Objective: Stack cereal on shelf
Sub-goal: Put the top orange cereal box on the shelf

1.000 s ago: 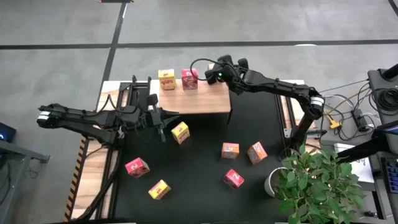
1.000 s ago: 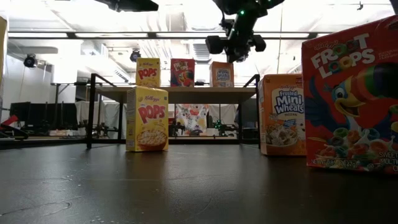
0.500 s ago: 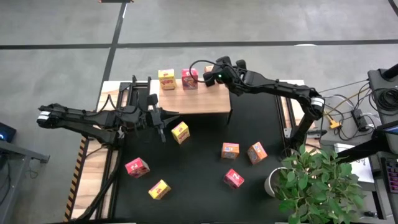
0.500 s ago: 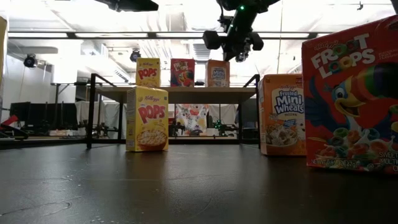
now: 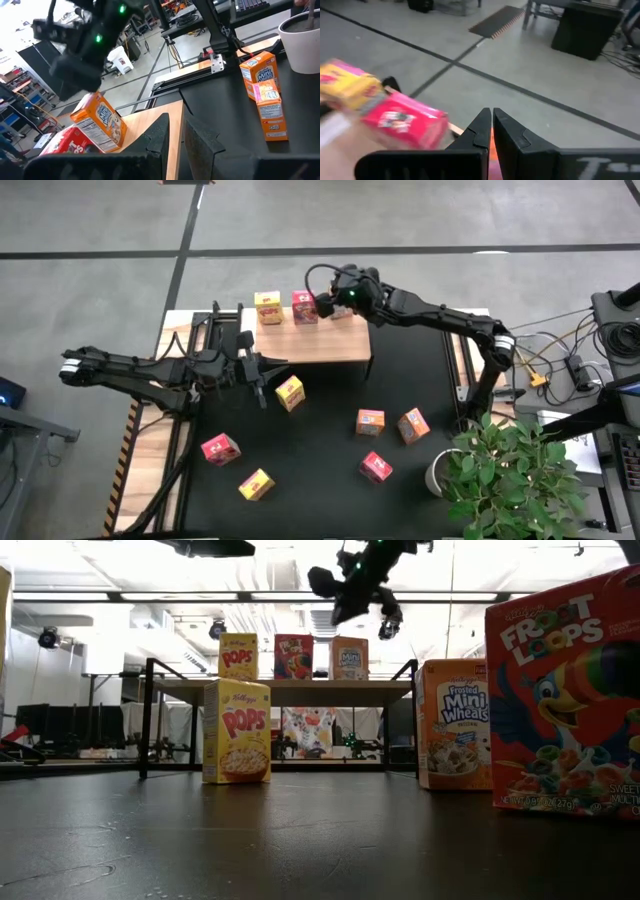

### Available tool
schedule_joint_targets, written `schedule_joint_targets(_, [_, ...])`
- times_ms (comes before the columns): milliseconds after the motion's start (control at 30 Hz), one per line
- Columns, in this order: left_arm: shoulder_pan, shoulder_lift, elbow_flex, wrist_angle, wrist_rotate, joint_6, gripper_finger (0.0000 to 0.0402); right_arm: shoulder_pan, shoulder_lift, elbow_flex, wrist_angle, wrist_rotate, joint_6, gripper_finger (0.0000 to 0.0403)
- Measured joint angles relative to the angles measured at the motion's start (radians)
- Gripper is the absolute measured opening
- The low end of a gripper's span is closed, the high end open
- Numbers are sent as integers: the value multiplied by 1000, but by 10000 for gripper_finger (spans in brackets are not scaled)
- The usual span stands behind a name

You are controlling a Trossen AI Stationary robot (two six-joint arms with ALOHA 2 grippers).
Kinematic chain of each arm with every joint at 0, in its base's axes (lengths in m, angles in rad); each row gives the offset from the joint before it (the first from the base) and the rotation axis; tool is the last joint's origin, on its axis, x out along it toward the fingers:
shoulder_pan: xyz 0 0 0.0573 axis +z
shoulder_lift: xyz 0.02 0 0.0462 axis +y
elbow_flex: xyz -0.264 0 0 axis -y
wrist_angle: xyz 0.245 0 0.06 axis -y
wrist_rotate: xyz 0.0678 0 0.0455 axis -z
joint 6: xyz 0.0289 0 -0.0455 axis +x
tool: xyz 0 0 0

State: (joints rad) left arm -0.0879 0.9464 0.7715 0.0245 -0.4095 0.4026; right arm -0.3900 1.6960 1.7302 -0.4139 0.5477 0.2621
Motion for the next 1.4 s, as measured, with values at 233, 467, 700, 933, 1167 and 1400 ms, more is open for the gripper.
schedule_joint_targets(233, [0, 0, 0, 0, 0, 5, 39, -24, 38, -1, -28, 2, -9, 9])
schedule_joint_targets(467, [0, 0, 0, -1, 0, 5, 39, -23, 34, -1, -79, 92, 6, 9])
schedule_joint_targets(700, [0, 0, 0, -2, 0, 4, 39, -23, 34, -1, -91, 101, 38, 9])
schedule_joint_targets(933, [0, 0, 0, -2, 0, 4, 39, -23, 34, 0, -119, 110, 72, 9])
schedule_joint_targets(1167, [0, 0, 0, -2, 0, 4, 39, -20, 34, 0, -128, 111, 80, 9])
schedule_joint_targets(1400, [0, 0, 0, -2, 0, 4, 39, -2, 26, 4, -136, 171, 78, 9])
